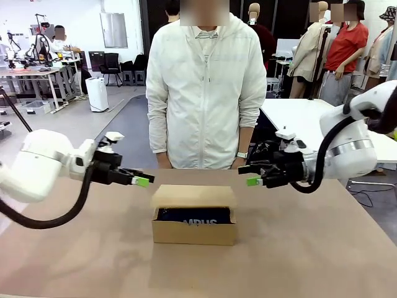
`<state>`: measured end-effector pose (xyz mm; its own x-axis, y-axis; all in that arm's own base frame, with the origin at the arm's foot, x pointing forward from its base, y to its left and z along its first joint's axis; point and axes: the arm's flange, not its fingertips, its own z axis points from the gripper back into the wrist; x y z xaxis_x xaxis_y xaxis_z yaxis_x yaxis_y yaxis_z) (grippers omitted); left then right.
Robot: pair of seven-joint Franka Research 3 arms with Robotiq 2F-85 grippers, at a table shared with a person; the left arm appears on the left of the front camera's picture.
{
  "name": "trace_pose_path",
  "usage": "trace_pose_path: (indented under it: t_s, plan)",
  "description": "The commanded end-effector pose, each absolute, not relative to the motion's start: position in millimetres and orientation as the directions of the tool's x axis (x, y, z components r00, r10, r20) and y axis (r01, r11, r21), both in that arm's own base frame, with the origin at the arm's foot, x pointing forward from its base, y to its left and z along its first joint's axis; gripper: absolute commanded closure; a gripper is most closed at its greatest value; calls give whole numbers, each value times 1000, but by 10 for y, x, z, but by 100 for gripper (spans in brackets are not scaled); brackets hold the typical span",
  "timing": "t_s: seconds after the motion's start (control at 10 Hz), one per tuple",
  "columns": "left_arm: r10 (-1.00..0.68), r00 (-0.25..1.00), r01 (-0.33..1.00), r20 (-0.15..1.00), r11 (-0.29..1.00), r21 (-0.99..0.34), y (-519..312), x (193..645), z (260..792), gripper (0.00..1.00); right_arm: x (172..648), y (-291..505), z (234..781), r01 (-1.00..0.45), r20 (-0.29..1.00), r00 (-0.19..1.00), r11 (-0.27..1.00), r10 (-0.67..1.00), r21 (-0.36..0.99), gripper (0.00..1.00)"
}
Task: Pack the items into the box.
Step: Close the Mailer Box.
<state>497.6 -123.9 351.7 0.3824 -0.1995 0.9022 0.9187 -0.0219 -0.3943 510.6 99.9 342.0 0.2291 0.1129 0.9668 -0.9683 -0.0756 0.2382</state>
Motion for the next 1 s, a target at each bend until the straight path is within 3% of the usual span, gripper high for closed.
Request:
trace_pose_path:
  t_s: [0.0, 0.4, 0.6, 0.9]
  plan:
    - [-124, 322, 945, 939, -19, -327, -1123, 4810, 3637, 0, 5002, 995, 3530, -977, 978, 205, -55, 46, 207, 0]
    - [-123, 233, 972, 965, 41, -229, -1658, 5268, 3509, 0, 5361, 1637, 3350, -983, 983, 182, 22, 37, 182, 0]
    - [-226, 195, 980, 954, 10, -198, -1991, 5446, 3373, 0, 5444, 1885, 3171, -985, 974, 173, 20, 148, 172, 0]
    - [-302, 199, 971, 932, -69, -229, -2126, 5495, 3124, 0, 5358, 2004, 2919, -994, 931, 57, 107, 360, 20, 0]
